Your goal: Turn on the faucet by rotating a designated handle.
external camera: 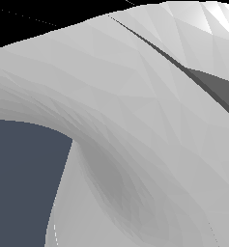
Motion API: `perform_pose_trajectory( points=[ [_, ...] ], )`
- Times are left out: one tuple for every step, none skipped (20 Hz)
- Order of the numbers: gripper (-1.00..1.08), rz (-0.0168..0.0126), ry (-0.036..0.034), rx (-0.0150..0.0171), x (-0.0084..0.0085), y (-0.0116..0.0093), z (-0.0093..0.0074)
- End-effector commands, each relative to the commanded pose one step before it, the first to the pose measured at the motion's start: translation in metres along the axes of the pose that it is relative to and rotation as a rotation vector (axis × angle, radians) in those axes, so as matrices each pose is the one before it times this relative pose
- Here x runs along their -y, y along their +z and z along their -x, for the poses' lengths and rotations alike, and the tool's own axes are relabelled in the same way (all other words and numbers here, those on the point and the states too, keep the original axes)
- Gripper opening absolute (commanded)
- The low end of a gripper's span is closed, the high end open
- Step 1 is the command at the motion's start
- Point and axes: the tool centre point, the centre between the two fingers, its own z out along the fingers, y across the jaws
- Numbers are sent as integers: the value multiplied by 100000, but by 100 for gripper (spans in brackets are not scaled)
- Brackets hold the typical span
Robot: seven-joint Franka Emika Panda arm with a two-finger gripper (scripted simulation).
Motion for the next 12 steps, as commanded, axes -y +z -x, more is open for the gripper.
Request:
perform_pose_trajectory(
  points=[
    [-100,200,347,-52,-96,21,-682],
    [-100,-12,-111,-107,-45,5,-375],
    [-100,-11,-99,-95,-47,7,-368],
    [-100,-12,-111,-107,-44,4,-371],
    [-100,-11,-99,-95,-46,6,-364],
    [-100,-12,-111,-107,-43,4,-368],
    [-100,-11,-99,-95,-45,6,-360],
    [-100,-11,-99,-95,-45,6,-358],
    [-100,-13,-111,-106,-42,4,-362],
    [-100,-10,-86,-82,-47,9,-348],
    [-100,-13,-111,-106,-41,4,-358],
    [-100,-12,-99,-95,-43,6,-351]
  ],
)
